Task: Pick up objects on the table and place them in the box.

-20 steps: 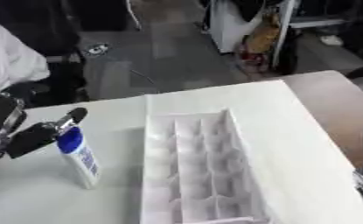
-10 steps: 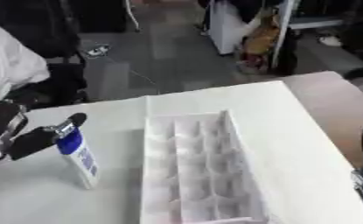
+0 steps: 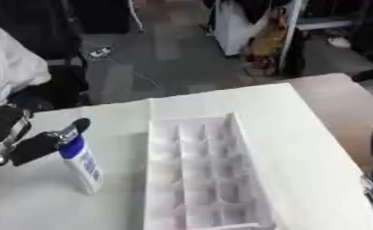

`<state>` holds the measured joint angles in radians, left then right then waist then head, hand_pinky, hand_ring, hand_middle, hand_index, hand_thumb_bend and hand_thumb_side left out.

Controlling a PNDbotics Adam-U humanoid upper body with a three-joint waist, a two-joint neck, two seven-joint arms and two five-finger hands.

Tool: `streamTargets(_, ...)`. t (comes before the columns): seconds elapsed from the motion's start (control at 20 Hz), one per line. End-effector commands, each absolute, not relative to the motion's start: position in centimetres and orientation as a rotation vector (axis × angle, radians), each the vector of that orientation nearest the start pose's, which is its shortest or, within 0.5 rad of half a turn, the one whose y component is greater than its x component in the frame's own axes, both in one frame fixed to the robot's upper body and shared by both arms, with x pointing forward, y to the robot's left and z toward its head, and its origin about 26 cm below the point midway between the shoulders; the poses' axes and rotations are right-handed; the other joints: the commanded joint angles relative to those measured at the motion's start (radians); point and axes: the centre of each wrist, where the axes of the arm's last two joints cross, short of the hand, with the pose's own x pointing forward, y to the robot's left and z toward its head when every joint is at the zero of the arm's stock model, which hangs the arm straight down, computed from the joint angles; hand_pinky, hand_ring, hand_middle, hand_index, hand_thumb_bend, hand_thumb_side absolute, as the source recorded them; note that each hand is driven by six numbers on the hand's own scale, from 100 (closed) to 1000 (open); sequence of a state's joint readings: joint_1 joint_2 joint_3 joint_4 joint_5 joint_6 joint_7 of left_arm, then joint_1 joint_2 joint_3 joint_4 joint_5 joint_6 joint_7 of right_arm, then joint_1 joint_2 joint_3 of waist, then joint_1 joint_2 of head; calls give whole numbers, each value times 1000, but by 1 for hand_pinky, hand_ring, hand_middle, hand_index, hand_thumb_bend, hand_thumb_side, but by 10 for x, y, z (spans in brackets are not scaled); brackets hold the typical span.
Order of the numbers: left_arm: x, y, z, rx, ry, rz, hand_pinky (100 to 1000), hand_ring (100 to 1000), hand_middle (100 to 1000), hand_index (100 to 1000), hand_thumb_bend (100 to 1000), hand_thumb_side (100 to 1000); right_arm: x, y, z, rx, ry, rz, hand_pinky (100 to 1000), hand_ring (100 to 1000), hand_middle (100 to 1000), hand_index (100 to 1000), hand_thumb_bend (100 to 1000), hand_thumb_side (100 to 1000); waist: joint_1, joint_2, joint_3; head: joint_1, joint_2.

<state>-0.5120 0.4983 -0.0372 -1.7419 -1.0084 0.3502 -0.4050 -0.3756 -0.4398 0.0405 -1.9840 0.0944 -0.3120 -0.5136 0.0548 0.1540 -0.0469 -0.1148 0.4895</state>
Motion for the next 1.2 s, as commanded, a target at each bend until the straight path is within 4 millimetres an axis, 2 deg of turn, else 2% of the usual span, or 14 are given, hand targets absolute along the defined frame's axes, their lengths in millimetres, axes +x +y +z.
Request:
streamTargets(0.05, 345, 278, 248, 1278, -1464, -982, 741, 762, 876, 881, 624, 999, 303, -263, 232, 514, 3462, -6, 486, 661, 693, 763, 100, 866, -1, -19, 1, -3, -2)
streamTargets(0.25, 336, 273, 257, 1292, -1492, -982, 742, 760, 871, 877, 612, 995, 303, -263, 232, 516, 3463, -7, 486, 661, 693, 763, 100, 866, -1, -19, 3, -4, -1)
streamTargets(0.45, 333, 270, 255, 1265, -1464, -1020, 741, 756, 869, 874, 604, 991, 303, -263, 231, 516, 3464, -8, 486, 661, 694, 763, 100, 866, -2, -19, 4, -3, 0)
streamTargets(0.7, 336, 271, 244, 1216, -1365, -1085, 752, 746, 861, 874, 607, 980, 303, -263, 232, 515, 3464, -10, 487, 661, 694, 764, 100, 866, -2, -19, 4, -4, 1)
streamTargets(1.2, 350, 280, 218, 1114, -1171, -1158, 755, 725, 844, 875, 650, 882, 303, -262, 232, 512, 3464, -10, 487, 661, 695, 764, 100, 866, -2, -18, 2, -6, 1)
